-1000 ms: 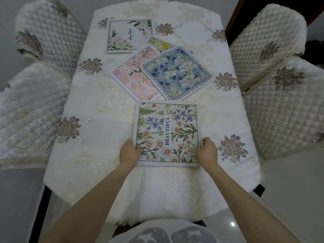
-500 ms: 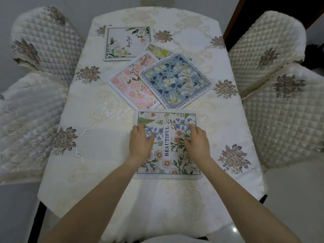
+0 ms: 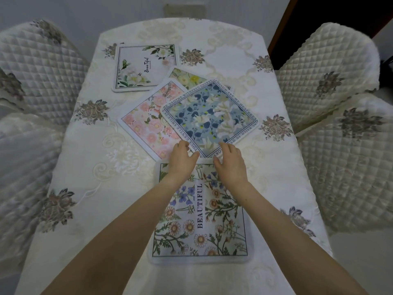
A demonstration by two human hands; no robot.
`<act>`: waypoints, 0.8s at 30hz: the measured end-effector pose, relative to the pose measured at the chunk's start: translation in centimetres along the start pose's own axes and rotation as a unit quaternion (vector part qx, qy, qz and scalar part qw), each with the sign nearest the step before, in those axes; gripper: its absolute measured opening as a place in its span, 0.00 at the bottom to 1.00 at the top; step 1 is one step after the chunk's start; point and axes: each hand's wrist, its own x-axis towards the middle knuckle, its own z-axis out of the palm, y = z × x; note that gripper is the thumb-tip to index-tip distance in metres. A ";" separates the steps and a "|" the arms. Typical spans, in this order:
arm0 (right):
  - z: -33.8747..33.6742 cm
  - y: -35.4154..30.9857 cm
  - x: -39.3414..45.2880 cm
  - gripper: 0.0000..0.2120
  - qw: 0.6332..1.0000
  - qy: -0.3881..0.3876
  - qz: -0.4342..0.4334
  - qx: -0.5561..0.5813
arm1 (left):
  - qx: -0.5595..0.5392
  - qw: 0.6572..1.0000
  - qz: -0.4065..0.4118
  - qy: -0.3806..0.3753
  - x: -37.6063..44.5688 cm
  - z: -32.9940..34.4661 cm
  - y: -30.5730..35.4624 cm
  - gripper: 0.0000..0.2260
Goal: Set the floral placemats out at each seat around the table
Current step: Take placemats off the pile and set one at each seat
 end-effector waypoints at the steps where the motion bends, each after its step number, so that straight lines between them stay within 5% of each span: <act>1: 0.4 0.0 0.7 0.22 1.000 0.000 0.000 0.005 | -0.011 1.000 -0.020 -0.007 0.9 0.3 0.1 0.22; 5: 1.9 0.2 2.8 0.20 1.000 -0.006 -0.007 0.002 | -0.048 0.993 -0.106 -0.003 3.5 1.2 0.5 0.23; 12: 3.9 1.0 4.1 0.18 0.998 -0.045 -0.006 -0.044 | -0.268 0.928 -0.257 0.026 5.8 2.0 0.9 0.05; 17: 4.4 1.5 4.3 0.16 0.999 -0.035 -0.011 -0.039 | -0.419 0.877 -0.235 -0.014 5.8 2.6 0.7 0.08; 24: 4.0 1.1 4.6 0.20 0.993 0.021 0.029 0.116 | -0.455 0.864 -0.214 -0.041 6.4 2.5 0.9 0.15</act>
